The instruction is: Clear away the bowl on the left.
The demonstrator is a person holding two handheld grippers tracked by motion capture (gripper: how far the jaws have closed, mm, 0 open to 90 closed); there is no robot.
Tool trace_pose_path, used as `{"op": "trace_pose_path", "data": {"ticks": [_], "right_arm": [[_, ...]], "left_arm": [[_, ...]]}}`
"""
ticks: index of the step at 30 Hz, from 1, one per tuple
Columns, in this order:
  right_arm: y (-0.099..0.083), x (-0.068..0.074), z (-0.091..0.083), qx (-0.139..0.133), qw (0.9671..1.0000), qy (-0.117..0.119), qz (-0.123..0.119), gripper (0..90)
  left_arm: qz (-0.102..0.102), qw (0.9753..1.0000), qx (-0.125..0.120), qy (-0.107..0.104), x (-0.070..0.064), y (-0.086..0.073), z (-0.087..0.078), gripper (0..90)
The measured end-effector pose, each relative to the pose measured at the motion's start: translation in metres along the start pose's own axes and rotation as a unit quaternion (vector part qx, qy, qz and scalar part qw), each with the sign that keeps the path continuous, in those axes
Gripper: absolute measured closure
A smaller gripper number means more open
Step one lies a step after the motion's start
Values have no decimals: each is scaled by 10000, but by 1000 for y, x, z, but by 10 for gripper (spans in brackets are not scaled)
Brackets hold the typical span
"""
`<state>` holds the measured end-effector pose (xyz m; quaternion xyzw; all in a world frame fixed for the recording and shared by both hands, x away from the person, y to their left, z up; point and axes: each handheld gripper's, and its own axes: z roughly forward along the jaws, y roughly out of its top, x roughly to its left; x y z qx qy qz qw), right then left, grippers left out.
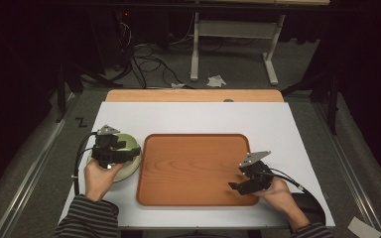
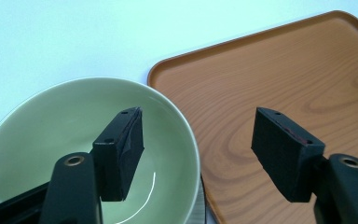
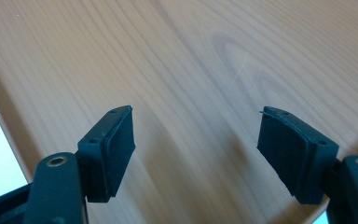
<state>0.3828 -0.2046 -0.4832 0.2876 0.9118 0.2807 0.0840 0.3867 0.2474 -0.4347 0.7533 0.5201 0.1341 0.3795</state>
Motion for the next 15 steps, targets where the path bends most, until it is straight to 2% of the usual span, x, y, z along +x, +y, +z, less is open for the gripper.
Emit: {"op": "trace_pose_path", "data": {"ticks": [15], "right_arm": [[0,0,1,3,10000,13,9,286]], "left_arm": [[-307,9994,-48,169,21,-4,-6,342]]}}
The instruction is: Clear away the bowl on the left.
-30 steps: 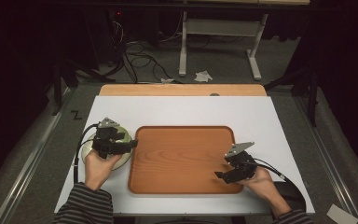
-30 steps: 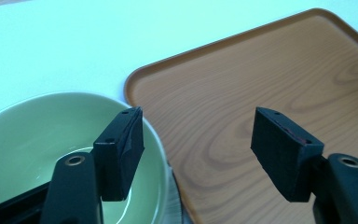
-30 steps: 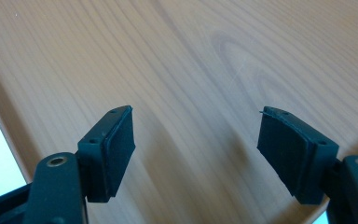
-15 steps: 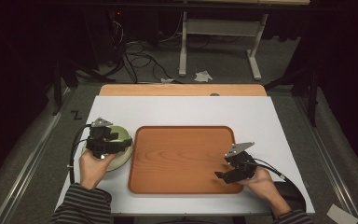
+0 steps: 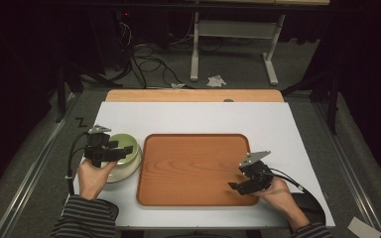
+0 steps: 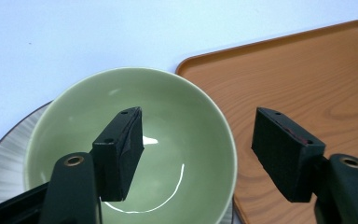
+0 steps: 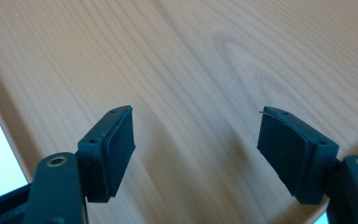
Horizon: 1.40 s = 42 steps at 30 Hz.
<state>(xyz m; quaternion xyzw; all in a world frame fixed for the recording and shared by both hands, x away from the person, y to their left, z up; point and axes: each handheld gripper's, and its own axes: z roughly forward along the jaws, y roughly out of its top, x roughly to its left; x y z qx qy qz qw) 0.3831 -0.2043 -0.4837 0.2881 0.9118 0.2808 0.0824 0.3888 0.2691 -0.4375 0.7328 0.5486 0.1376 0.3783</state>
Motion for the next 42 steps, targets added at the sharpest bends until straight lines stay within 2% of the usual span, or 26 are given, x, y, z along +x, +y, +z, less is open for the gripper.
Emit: {"op": "trace_pose_path", "data": {"ticks": [5,9,12,23,28,38,42], "right_arm": [[0,0,0,-11,10000,7,-73,286],[0,0,0,-1,10000,2,-37,286],[0,0,0,4,10000,4,-30,286],[0,0,0,9,10000,2,-37,286],[0,0,0,14,10000,9,-22,286],[0,0,1,29,10000,6,-17,286],[0,0,1,26,10000,5,-34,285]], "left_arm": [[-119,9999,-50,53,8,-1,-4,342],[-209,9997,-74,95,14,-2,-6,343],[-205,9995,-81,224,18,-3,-7,343],[-418,9984,-104,368,33,-6,-12,341],[-621,9971,-127,415,43,-9,-14,340],[-921,9946,-10,485,57,-14,-11,339],[-1010,9936,145,476,62,-16,-6,337]]}}
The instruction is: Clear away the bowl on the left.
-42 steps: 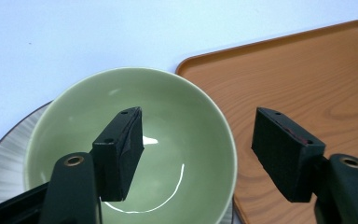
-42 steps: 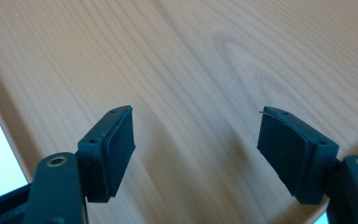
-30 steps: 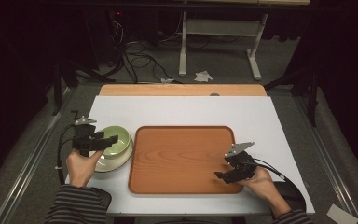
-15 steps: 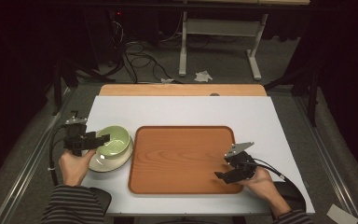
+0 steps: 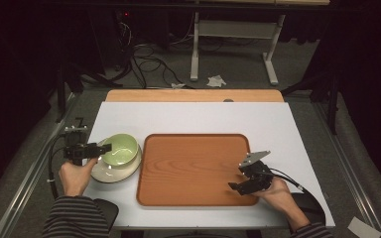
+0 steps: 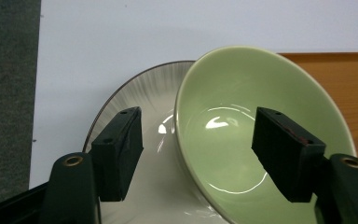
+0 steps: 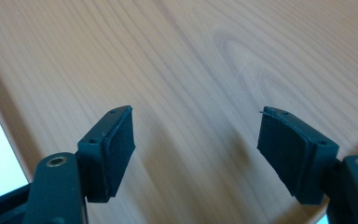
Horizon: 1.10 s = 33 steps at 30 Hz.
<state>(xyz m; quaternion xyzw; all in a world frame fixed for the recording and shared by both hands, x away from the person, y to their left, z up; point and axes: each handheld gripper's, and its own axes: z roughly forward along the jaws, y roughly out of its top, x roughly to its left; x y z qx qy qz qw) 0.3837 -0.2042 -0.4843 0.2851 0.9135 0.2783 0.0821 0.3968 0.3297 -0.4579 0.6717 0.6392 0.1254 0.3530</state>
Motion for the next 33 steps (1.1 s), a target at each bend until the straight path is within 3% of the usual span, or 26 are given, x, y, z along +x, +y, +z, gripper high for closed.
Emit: {"op": "trace_pose_path", "data": {"ticks": [13,18,23,29,33], "right_arm": [[0,0,0,12,10000,-22,-2,286],[0,1,0,26,10000,-23,22,286],[0,0,0,14,10000,-25,-4,287],[0,0,0,14,10000,-18,10,287],[0,1,0,26,10000,-24,2,287]], "left_arm": [[188,9987,472,33,-4,-1,15,367],[169,9978,640,-3,-5,-1,19,374],[225,9975,676,-21,-6,-1,21,370],[180,9963,832,114,-7,-2,26,356],[231,9964,776,252,-8,-3,25,357]]}}
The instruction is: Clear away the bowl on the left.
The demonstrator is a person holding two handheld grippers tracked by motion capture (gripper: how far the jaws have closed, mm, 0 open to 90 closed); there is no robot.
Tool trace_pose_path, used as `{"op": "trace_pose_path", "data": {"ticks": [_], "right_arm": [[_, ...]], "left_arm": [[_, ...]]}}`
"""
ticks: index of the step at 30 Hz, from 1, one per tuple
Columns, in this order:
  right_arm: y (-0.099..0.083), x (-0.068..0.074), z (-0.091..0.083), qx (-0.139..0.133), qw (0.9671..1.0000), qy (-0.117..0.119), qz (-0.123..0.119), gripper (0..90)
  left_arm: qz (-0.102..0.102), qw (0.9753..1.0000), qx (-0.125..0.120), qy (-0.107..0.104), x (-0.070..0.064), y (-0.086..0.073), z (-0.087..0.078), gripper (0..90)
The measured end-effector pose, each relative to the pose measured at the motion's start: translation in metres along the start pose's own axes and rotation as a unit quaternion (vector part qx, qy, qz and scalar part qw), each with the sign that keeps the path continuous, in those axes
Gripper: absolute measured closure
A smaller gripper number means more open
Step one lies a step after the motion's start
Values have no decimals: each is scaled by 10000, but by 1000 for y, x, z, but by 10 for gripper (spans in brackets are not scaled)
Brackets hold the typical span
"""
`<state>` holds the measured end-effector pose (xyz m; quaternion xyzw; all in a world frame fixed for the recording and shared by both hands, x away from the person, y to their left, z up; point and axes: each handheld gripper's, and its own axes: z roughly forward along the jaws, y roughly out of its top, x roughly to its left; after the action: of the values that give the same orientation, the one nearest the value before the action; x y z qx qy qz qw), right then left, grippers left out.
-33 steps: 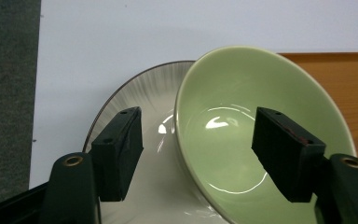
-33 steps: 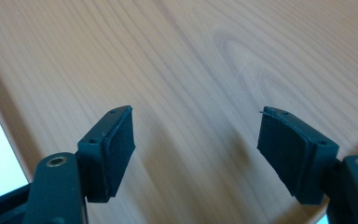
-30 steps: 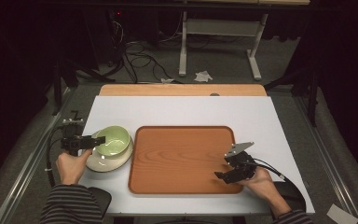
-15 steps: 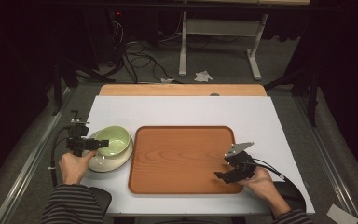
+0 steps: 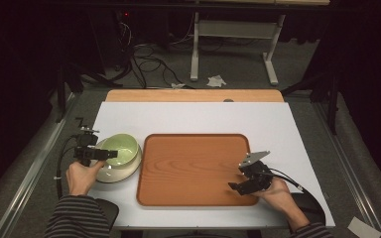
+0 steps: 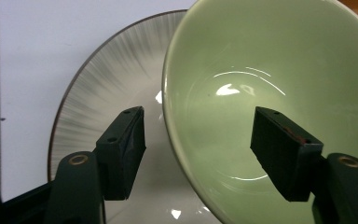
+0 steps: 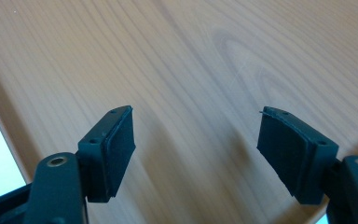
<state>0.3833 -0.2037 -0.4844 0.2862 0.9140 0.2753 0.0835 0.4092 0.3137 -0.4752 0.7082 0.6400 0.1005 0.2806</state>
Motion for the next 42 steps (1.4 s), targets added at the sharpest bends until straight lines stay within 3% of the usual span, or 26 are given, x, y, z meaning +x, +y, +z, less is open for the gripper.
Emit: {"op": "trace_pose_path", "data": {"ticks": [3,8,19,42], "right_arm": [[0,-1,1,-12,10000,9,-67,288],[0,-1,0,-11,10000,8,-68,287],[0,0,0,28,10000,16,-13,288],[0,0,1,8,10000,-4,-4,288]], "left_arm": [[16,10000,7,30,-1,-1,1,375],[-127,9998,118,-113,3,-3,6,392],[51,9987,481,-159,1,-4,14,475],[-38,9980,574,-256,2,-3,13,673]]}}
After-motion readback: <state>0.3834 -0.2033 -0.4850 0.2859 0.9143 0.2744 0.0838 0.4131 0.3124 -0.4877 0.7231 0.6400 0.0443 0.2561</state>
